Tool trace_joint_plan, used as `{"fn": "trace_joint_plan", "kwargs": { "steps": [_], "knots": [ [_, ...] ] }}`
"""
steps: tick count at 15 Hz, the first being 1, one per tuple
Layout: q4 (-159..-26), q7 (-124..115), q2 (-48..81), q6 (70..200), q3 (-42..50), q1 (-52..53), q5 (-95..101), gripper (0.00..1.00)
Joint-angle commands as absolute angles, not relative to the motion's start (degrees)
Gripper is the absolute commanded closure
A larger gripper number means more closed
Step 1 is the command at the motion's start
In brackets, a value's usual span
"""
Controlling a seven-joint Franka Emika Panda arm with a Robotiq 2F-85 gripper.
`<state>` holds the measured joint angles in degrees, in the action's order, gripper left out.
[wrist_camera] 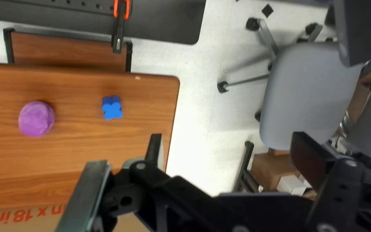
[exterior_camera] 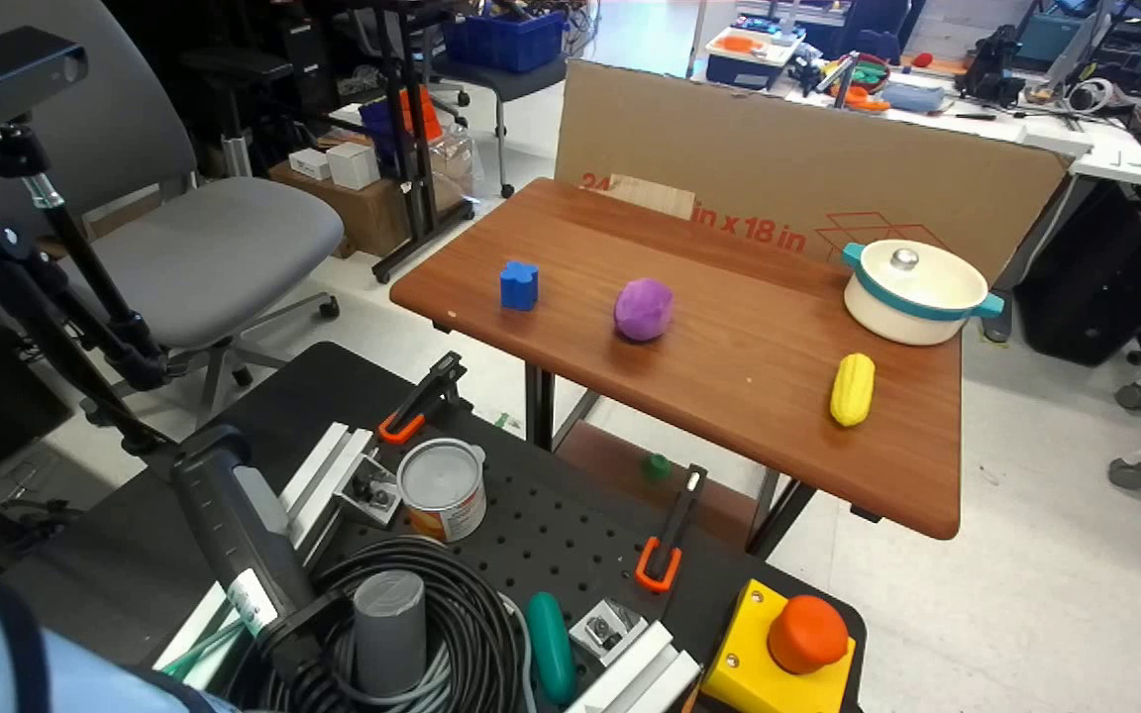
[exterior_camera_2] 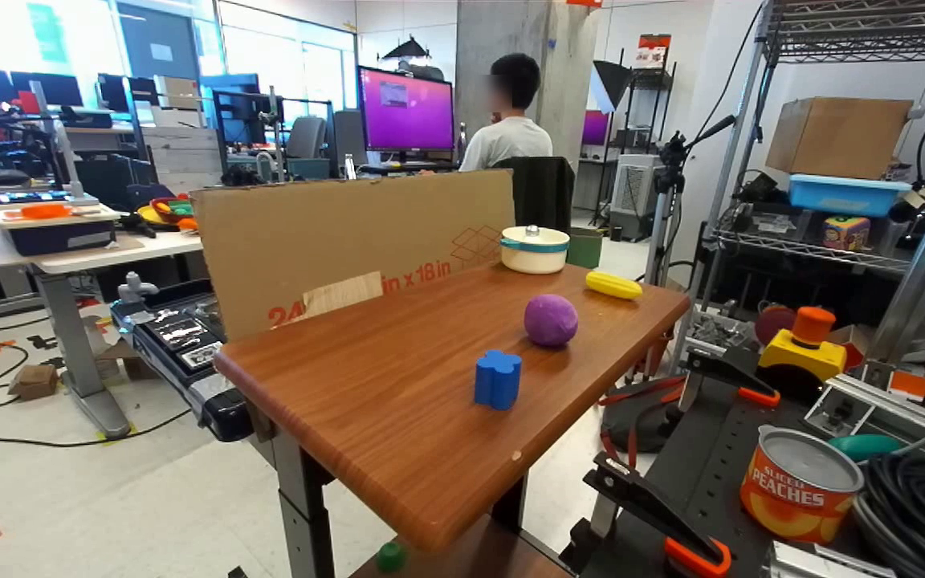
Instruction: Take the cellar in the pot and put it on the table
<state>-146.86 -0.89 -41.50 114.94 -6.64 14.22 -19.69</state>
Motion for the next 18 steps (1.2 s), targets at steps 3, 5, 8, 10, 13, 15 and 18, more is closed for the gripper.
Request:
{"fn": "trace_joint_plan", "kwargs": {
  "steps": [3, 5, 8, 10, 13, 15, 18],
  "knots": [
    [-138.9, 3.6, -31.3, 131.5, 0.4, 5.4, -17.6, 0.0],
    [-135.9, 4.3, -26.2, 138.2, 3.0, 2.8, -17.0, 0.0],
    [-130.6, 5.5, -17.7, 146.6, 7.3, 0.4, -17.6, 0.0],
    [-126.8, 6.2, -11.6, 151.4, 10.2, -0.6, -19.3, 0.0],
    [-123.3, 5.7, -4.5, 157.8, 12.1, -2.6, -20.3, 0.0],
    [-121.6, 5.5, -0.2, 160.7, 13.2, -2.9, -21.0, 0.0],
    [-120.0, 3.6, 4.9, 162.6, 13.7, -3.8, -20.9, 0.0]
  ]
}}
